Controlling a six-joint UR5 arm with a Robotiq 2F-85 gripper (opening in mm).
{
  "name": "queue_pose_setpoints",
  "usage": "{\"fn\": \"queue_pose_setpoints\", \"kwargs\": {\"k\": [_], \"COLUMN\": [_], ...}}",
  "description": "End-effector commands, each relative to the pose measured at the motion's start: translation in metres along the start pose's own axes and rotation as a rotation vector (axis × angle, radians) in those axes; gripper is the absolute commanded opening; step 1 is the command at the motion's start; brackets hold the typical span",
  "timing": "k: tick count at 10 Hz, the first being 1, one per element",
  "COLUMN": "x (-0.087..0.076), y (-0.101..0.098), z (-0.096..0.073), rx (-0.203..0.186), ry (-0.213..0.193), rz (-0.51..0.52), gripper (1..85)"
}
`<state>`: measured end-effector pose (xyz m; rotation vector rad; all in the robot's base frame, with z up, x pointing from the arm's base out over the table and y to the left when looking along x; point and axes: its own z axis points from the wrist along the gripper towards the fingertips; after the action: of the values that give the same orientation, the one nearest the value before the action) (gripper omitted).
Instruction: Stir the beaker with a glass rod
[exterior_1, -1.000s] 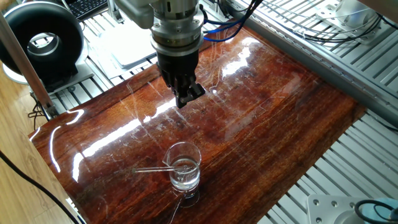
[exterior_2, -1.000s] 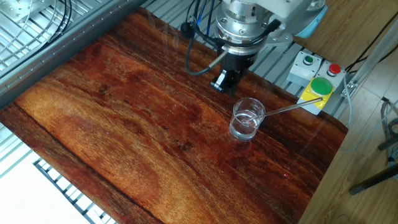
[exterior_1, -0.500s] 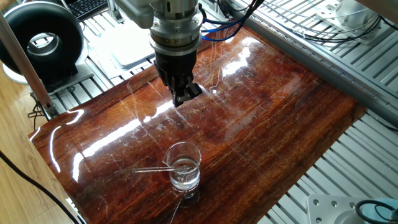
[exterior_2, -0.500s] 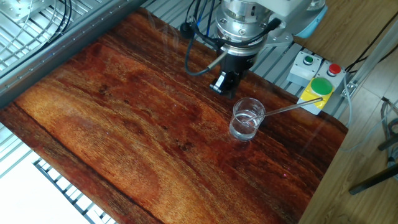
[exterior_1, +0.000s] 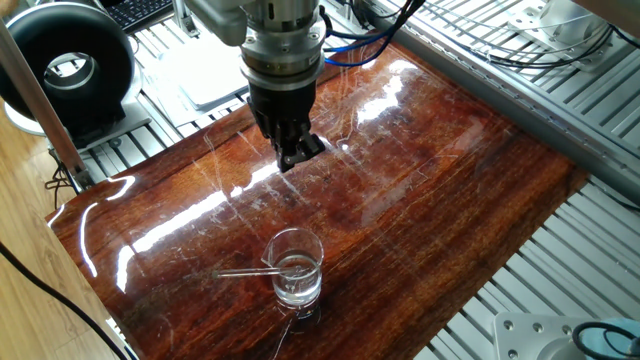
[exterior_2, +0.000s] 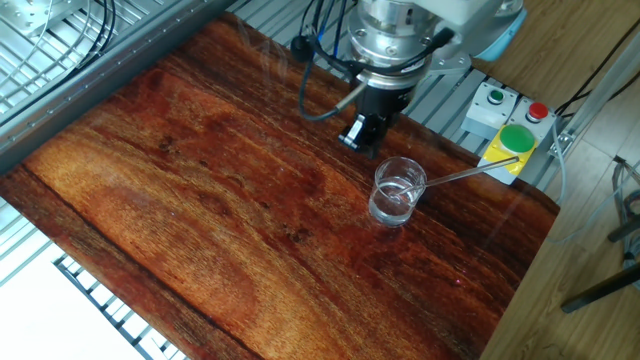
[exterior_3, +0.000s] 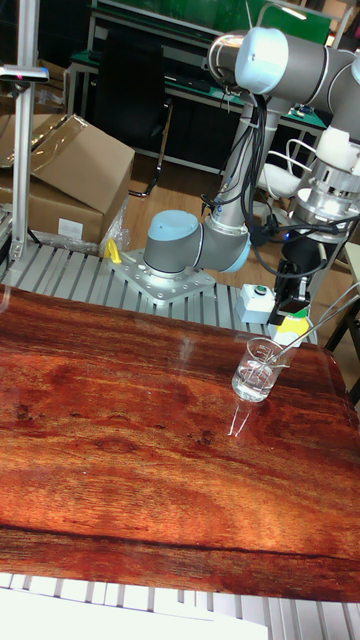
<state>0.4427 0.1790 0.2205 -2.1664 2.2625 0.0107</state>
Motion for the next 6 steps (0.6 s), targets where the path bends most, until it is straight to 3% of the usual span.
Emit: {"fn": "queue_pose_setpoints", "kwargs": {"k": [1, 6], "x": [-0.017, -0.03], "y": [0.023, 0.034], "z": [-0.001, 0.006], "rx": [0.003, 0.01], "ry": [-0.003, -0.015], "rz": [0.036, 0.054], "gripper": [1.0, 1.0]}}
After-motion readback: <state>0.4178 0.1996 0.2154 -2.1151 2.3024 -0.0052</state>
